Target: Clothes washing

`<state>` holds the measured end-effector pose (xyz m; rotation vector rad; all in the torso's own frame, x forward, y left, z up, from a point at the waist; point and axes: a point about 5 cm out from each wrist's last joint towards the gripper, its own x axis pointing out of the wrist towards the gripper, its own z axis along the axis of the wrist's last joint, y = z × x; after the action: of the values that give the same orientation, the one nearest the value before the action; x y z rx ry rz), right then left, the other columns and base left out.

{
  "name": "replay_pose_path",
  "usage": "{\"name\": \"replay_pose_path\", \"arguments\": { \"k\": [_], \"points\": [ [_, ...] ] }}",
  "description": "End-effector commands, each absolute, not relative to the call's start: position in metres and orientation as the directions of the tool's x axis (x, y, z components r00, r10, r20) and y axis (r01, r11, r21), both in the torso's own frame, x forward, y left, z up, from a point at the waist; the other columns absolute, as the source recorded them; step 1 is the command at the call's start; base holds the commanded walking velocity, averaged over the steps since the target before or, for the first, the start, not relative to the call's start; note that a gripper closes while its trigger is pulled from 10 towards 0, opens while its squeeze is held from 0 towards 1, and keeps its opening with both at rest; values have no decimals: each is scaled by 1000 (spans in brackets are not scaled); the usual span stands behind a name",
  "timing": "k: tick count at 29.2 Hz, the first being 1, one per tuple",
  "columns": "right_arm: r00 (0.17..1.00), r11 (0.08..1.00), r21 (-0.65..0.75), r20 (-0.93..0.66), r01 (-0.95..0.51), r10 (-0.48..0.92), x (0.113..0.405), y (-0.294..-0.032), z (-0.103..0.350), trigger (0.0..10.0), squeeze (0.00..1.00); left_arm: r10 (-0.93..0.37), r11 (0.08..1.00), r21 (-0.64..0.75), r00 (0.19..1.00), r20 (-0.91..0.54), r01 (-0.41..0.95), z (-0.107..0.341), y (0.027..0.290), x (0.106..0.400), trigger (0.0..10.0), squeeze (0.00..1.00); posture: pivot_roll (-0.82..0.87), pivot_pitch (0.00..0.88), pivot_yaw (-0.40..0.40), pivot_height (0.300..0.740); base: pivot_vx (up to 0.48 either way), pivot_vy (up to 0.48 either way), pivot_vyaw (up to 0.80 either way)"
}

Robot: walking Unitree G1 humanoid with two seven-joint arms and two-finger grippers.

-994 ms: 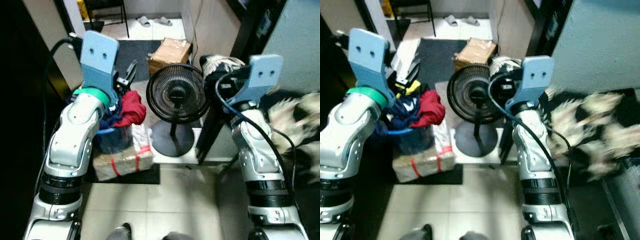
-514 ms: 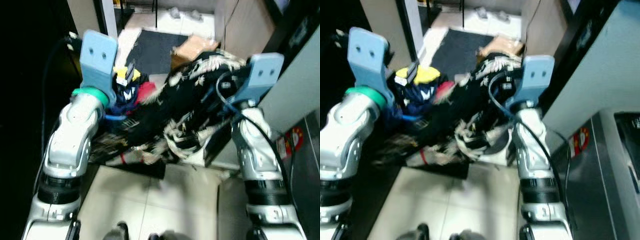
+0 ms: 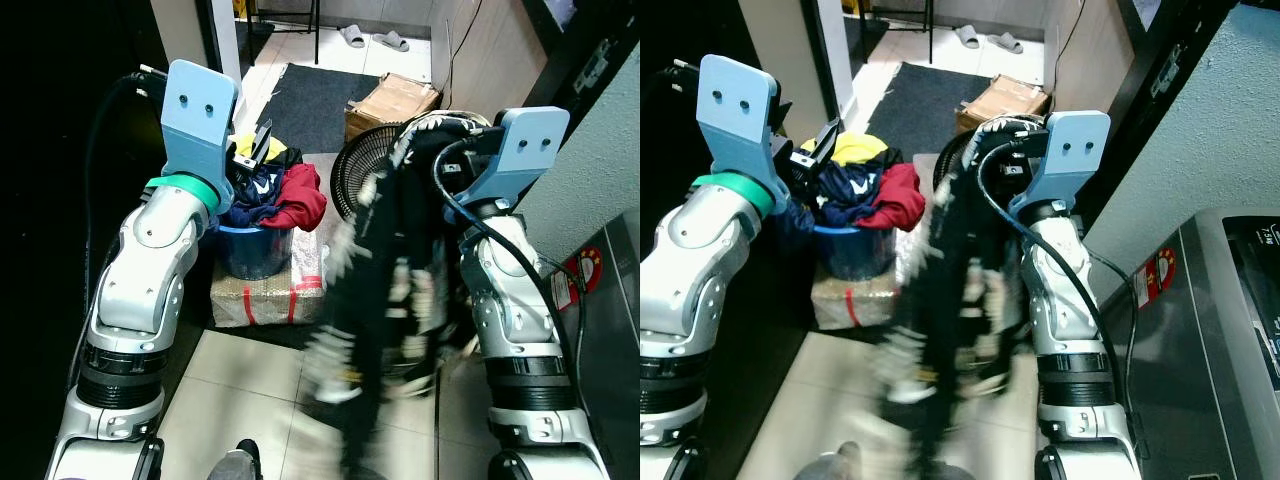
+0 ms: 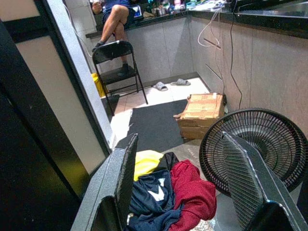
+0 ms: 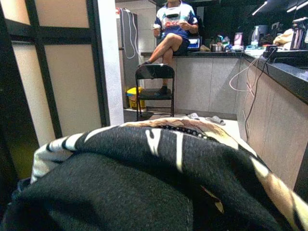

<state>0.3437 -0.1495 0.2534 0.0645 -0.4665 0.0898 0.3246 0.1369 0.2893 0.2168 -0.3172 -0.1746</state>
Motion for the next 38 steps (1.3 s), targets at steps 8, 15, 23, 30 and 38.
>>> {"name": "replay_pose_path", "arguments": {
  "k": [8,15,23,30,38],
  "points": [
    [869,994,70,494,-82,37,341,-154,261,10000,0,-220,961,236,919,327,146,294,136,320,10000,0,31,66,9,740,0,0,0],
    [865,994,65,501,-83,40,341,-154,262,10000,0,-219,962,229,919,328,148,293,134,320,10000,0,29,60,9,740,0,0,0],
    [867,993,77,498,-85,36,342,-155,261,10000,0,-208,966,220,920,333,139,294,136,321,10000,0,31,52,7,740,0,0,-100],
    [868,992,97,496,-77,19,343,-156,263,10000,0,-207,966,221,918,337,136,296,137,321,10000,0,31,51,6,740,0,0,-800],
    [866,992,108,499,-62,-1,343,-159,264,10000,0,-209,965,223,916,341,137,297,138,322,10000,0,32,51,8,740,0,0,-800]
  ]
}}
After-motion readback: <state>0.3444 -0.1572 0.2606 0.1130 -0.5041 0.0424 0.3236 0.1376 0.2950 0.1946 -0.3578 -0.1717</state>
